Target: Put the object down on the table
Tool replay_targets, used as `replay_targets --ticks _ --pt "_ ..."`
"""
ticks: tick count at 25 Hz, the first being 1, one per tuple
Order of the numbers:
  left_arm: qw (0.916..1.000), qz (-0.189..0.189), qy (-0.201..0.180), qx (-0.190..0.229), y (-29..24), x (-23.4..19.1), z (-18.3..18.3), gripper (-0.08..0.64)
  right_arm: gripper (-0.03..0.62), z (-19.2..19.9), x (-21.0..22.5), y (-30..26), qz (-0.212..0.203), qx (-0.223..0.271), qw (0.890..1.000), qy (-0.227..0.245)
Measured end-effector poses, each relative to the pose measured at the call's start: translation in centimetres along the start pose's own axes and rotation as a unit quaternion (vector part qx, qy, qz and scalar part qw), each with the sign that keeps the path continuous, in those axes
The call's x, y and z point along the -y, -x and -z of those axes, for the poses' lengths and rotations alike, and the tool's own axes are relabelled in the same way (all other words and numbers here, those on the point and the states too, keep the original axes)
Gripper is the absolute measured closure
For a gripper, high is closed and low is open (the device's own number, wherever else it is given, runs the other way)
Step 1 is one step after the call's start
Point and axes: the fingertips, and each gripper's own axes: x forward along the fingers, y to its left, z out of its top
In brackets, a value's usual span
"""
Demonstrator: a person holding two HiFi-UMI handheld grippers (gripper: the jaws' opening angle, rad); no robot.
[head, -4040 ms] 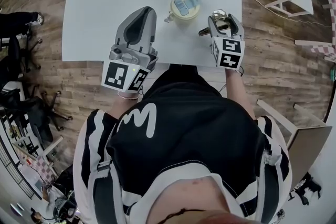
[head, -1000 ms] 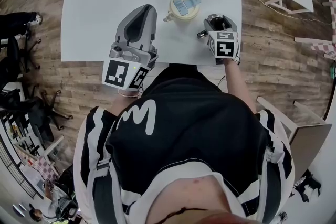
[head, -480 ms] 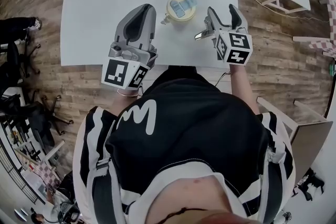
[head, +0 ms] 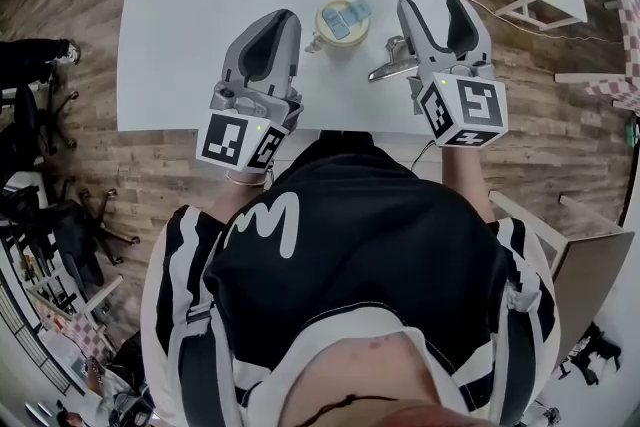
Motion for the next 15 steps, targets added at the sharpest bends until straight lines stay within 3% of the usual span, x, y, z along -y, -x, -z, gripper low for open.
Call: replay_targets --ticks 4,5,7,8,15 --pt "1.0 0.003 0.001 -0.001 -0.1 0.4 -0.1 0.538 0.302 -2.6 0.1 0.8 0.005 0.04 0.999 -0.002" --pt "1.0 0.003 -0.001 0.0 -0.1 0.5 -0.2 0.538 0.32 -3.0 0.2 1.0 0.009 0.047 0.999 -0.001" --pt "1.0 0.004 -0.002 0.001 -0.1 0.7 -0.3 0.538 0.457 -3.7 0.4 1.5 0.021 0.059 0.998 0.006" --pt "1.0 0.004 -0.002 0.002 -0.1 0.8 -0.4 0.538 0.485 -3.9 0.5 1.6 0.025 0.06 0.998 0.011" --pt "1.0 0.0 -0.002 0.003 -0.5 1.4 -0.3 0.538 0.541 -3.9 0.5 1.8 0.027 0.052 0.998 0.038"
